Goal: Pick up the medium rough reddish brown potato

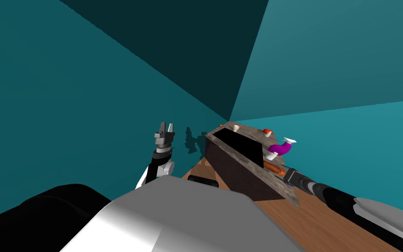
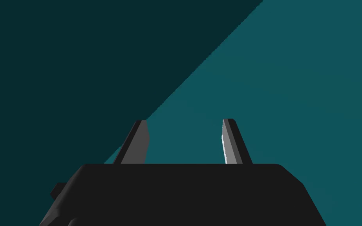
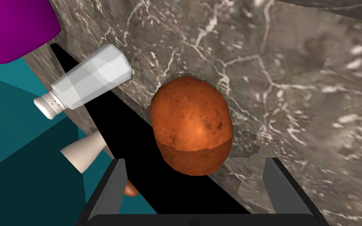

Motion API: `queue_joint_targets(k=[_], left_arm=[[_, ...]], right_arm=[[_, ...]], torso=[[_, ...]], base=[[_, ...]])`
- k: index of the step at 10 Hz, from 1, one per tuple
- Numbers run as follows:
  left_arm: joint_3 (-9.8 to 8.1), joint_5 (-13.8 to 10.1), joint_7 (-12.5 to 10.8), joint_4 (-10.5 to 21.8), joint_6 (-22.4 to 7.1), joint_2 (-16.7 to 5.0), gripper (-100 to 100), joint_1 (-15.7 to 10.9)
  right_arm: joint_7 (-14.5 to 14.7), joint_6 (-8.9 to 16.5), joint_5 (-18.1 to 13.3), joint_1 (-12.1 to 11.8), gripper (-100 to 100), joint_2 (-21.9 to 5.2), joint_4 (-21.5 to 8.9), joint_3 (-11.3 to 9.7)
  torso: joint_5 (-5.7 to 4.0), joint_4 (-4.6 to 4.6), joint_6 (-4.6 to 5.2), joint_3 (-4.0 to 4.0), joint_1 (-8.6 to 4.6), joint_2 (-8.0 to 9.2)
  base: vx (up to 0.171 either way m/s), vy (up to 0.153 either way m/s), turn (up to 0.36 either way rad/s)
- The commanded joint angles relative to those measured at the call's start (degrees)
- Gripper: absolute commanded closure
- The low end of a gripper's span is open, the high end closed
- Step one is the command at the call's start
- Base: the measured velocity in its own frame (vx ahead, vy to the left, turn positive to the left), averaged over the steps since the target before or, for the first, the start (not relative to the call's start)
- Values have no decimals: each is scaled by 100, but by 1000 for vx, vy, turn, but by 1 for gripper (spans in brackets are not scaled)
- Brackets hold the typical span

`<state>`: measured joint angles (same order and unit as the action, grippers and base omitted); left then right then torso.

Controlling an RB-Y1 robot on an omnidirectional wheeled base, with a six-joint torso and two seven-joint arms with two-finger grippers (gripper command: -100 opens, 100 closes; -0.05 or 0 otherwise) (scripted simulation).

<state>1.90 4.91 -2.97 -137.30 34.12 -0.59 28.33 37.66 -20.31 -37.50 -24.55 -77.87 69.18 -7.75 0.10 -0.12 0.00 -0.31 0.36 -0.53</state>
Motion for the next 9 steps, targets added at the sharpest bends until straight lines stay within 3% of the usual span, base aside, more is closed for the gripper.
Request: queue_joint_targets(k=[1, 2, 3, 4, 9], left_arm=[[0, 0, 0, 0, 0, 0, 0, 0], [0, 0, 0, 0, 0, 0, 0, 0], [0, 0, 0, 0, 0, 0, 0, -1], [-1, 0, 0, 0, 0, 0, 0, -1], [0, 0, 0, 1, -1, -1, 0, -4]], right_arm=[[-96, -40, -103, -9, -100, -141, -174, -175], [-65, -43, -81, 80, -100, -80, -168, -161], [-79, -52, -91, 90, 0, -86, -187, -180], [-165, 1, -69, 118, -100, -19, -386, -204], [-426, 158, -6, 203, -100, 182, -993, -284]], torso=[[0, 0, 0, 0, 0, 0], [0, -1, 0, 0, 6, 1], [-2, 5, 3, 15, -12, 29], [-7, 11, 4, 28, -28, 50], [-11, 26, -2, 66, -40, 115]], base=[[155, 117, 65], [61, 55, 6], [13, 10, 0], [-68, -17, 368], [-143, -22, 329]])
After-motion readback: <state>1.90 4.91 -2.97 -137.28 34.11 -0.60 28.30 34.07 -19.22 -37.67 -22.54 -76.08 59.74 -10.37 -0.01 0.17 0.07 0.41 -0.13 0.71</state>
